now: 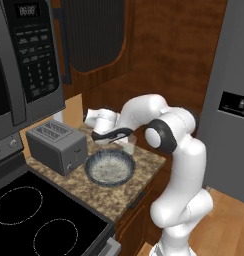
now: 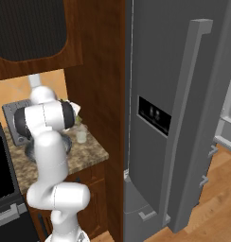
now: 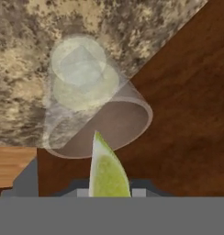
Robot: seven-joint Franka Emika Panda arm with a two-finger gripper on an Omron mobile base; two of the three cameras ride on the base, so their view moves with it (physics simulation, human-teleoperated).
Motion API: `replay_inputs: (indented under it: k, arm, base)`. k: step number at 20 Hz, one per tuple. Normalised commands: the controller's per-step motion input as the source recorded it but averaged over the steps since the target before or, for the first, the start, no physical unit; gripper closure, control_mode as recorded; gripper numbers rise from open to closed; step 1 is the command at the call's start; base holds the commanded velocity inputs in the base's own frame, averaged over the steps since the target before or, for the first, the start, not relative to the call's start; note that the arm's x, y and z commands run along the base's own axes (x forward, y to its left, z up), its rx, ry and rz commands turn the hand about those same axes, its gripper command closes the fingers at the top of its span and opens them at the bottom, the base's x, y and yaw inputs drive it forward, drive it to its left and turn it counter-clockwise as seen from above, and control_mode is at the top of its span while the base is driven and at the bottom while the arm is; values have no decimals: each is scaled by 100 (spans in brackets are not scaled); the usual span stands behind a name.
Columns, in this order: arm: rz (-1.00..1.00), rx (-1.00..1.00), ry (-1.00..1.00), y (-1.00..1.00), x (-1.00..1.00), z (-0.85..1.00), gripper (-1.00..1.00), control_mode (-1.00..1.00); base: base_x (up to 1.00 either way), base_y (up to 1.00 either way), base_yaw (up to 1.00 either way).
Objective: Grab a lemon wedge from the fridge and one ice cube from the ice bowl, and put them in the glass of lemonade.
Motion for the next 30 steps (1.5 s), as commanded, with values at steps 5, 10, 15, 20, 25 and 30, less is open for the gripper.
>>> replay_inputs:
  k: [5,10,15,20,25,30]
  arm:
    - [0,0,0,-2,-16,-16,100,-100]
    - [0,-4,0,-2,34,-50,100,-100]
    - [-1,-2,0,0,36,-14,100,-100]
    - [-1,-2,-1,2,-10,-9,-100,-100]
    - [-1,0,-5,2,-39,24,-100,-100]
    - [0,0,-5,2,-7,66,-100,-100]
  base:
    - [0,0,0]
    - [0,0,0]
    - [0,0,0]
    - [0,0,0]
    - [0,0,0]
    - [0,0,0]
